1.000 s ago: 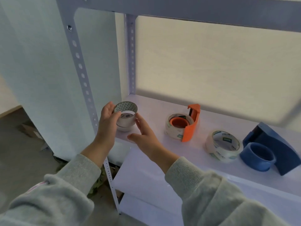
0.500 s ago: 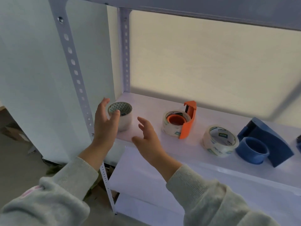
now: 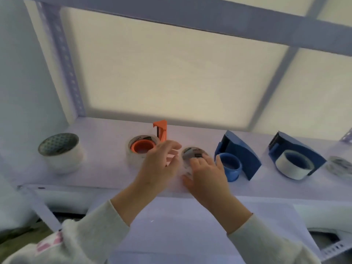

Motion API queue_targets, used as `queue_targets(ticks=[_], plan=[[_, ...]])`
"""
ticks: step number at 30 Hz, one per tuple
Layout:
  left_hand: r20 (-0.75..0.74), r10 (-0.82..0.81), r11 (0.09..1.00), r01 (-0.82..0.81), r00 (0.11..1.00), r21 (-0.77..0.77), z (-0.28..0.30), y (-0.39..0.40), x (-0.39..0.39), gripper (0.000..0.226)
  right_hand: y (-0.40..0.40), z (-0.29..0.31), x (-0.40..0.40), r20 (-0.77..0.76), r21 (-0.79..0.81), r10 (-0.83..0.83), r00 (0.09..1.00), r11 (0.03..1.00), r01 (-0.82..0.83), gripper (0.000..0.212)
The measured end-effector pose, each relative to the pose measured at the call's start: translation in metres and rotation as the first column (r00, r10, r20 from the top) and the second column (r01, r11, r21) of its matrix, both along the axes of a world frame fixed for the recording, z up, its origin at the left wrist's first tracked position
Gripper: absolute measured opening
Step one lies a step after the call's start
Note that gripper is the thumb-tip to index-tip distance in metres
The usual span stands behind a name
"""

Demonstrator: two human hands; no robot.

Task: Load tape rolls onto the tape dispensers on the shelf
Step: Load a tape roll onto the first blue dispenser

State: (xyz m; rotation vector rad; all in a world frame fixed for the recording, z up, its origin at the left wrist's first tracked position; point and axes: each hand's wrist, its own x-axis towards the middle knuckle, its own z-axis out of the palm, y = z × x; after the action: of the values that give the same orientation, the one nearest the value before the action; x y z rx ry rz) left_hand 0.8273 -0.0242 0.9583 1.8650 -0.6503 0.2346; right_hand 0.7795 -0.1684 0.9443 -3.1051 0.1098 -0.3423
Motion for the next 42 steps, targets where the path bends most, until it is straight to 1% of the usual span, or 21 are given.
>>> queue_targets(ticks=[1,2,4,6,7,9,11,13,14,17,20,22,24,26,29,32,35,37,38,40,42], plan=[[-0.045,0.022,1.0,-0.021,0.999,0.015,-0.006,-0.007,0.003,0.024,-0.005,-0.003,0.001,-0.019,0.025,0.02,1.0,0.999,-0.02,0.039],[-0.092,0.042,0.999,-0.039,0.995,0.037,-0.011,-0.013,0.007,0.026,-0.009,-0.005,0.001,-0.001,0.044,0.054,0.999,0.998,-0.054,0.036],[-0.223,0.058,0.995,-0.037,0.973,0.097,-0.023,-0.021,0.014,0.043,-0.017,-0.006,-0.002,0.055,0.037,0.126,0.991,0.991,-0.128,0.031],[-0.372,0.031,0.997,0.0,0.928,0.082,-0.029,-0.026,0.018,0.062,-0.027,-0.006,-0.003,0.139,0.004,0.179,0.974,0.983,-0.181,0.024],[-0.422,-0.014,1.0,0.022,0.906,0.014,-0.03,-0.028,0.018,0.067,-0.031,-0.004,-0.004,0.178,0.0,0.192,0.965,0.981,-0.195,0.021],[-0.479,-0.131,0.98,0.04,0.868,-0.196,-0.029,-0.034,0.016,0.07,-0.04,0.004,-0.008,0.225,0.023,0.217,0.95,0.973,-0.228,0.022],[-0.503,-0.229,0.929,0.033,0.833,-0.368,-0.023,-0.04,0.016,0.061,-0.051,0.014,-0.014,0.257,0.037,0.245,0.935,0.964,-0.262,0.023],[-0.485,-0.274,0.896,0.037,0.83,-0.442,-0.017,-0.047,0.017,0.047,-0.062,0.023,-0.022,0.265,0.047,0.261,0.928,0.958,-0.283,0.023],[-0.464,-0.277,0.894,0.049,0.841,-0.446,-0.015,-0.051,0.019,0.043,-0.068,0.026,-0.025,0.27,0.05,0.265,0.926,0.956,-0.288,0.023],[-0.388,-0.222,0.927,0.07,0.894,-0.369,-0.008,-0.067,0.018,0.029,-0.086,0.031,-0.034,0.266,0.009,0.268,0.926,0.96,-0.28,0.024],[-0.356,-0.115,0.956,0.005,0.927,-0.294,-0.007,-0.088,0.016,0.015,-0.103,0.029,-0.039,0.267,-0.009,0.253,0.93,0.965,-0.261,0.026],[-0.386,-0.089,0.965,-0.016,0.918,-0.261,-0.012,-0.099,0.019,0.014,-0.114,0.024,-0.039,0.267,-0.024,0.236,0.934,0.971,-0.238,0.025],[-0.449,-0.143,0.97,0.034,0.882,-0.242,-0.016,-0.109,0.022,0.011,-0.121,0.018,-0.036,0.266,-0.035,0.213,0.94,0.977,-0.211,0.022],[-0.507,-0.198,0.963,0.07,0.839,-0.261,-0.019,-0.116,0.026,0.011,-0.125,0.013,-0.032,0.26,-0.034,0.191,0.946,0.981,-0.189,0.019],[-0.515,-0.217,0.962,0.093,0.829,-0.256,-0.018,-0.119,0.035,0.015,-0.126,0.014,-0.028,0.248,-0.014,0.155,0.956,0.988,-0.157,0.021],[-0.492,-0.169,0.984,0.114,0.854,-0.14,-0.02,-0.117,0.046,0.02,-0.13,0.016,-0.028,0.229,0.022,0.115,0.967,0.992,-0.124,0.035],[-0.474,-0.125,0.992,0.118,0.872,-0.044,-0.023,-0.116,0.054,0.018,-0.133,0.018,-0.024,0.194,0.036,0.028,0.981,0.999,-0.035,0.062],[-0.463,-0.121,0.991,0.133,0.878,-0.006,-0.024,-0.117,0.057,0.014,-0.133,0.024,-0.018,0.029,0.148,-0.051,0.998,0.988,0.046,0.083],[-0.456,-0.122,0.99,0.141,0.882,0.008,-0.024,-0.118,0.058,0.013,-0.132,0.027,-0.014,-0.056,0.207,-0.072,0.996,0.975,0.082,0.089],[-0.452,-0.124,0.989,0.145,0.883,0.013,-0.024,-0.121,0.058,0.013,-0.13,0.032,-0.009,-0.124,0.259,-0.087,0.988,0.959,0.117,0.09],[-0.442,-0.114,0.991,0.133,0.89,0.013,-0.023,-0.121,0.057,0.011,-0.13,0.033,-0.007,-0.124,0.283,-0.077,0.989,0.953,0.109,0.08]])
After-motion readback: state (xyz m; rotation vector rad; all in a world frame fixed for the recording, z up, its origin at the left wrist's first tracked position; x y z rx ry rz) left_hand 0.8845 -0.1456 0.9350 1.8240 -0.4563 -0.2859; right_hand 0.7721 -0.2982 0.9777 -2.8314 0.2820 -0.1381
